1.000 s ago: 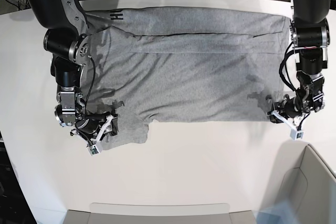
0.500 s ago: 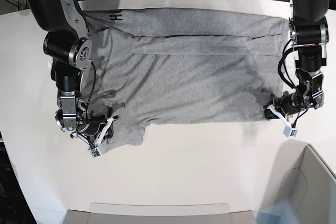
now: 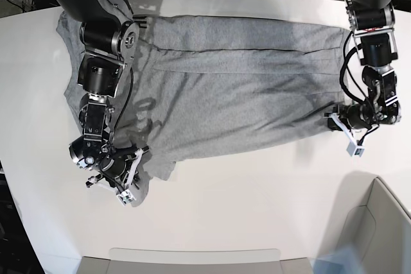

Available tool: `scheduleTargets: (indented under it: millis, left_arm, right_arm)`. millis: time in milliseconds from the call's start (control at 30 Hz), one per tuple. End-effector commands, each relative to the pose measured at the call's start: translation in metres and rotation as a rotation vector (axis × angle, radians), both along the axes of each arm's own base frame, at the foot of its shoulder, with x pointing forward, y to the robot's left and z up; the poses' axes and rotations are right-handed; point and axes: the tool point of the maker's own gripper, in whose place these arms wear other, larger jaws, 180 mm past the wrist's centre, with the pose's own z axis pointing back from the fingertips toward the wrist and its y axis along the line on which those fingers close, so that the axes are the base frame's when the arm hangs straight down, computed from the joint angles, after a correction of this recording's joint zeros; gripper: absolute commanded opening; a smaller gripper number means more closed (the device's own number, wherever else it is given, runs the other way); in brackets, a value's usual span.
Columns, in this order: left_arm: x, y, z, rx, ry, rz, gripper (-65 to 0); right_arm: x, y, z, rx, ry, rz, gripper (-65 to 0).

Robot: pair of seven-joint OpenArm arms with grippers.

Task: Fold the T-shirt properly
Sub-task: 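Fold the hem edge up over the folded shoulder with both grippers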

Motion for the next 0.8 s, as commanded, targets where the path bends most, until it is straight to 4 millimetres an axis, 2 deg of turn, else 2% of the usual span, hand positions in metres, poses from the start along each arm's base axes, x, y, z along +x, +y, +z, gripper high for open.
scheduleTargets:
  millis: [0, 167, 433, 567, 767]
  left_arm:
    - [0.015, 0.009, 0.029, 0.032, -0.083, -0.010, -65.0]
    - [-0.003, -0.002, 0.037, 0.100, -0.083, -0.084, -65.0]
    - [-0.032, 0.017, 0.050, 0.156, -0.082, -0.052, -65.0]
    - [-0.039, 0.012, 0.059, 0.196, -0.091, -0.087, -65.0]
    - [-0.049, 0.008, 0.058, 0.212, -0.086, -0.108, -65.0]
  right_arm:
    - [0.013, -0.007, 0.027, -0.006, -0.067, -0.009, -65.0]
    - [-0.004, -0.015, 0.016, -0.038, -0.050, -0.027, -65.0]
    - [-0.037, -0.021, 0.007, -0.072, -0.071, -0.048, -65.0]
    - [-0.054, -0.021, 0.012, -0.057, -0.097, -0.067, -65.0]
    - [-0.075, -0.032, 0.027, -0.073, -0.077, -0.107, -65.0]
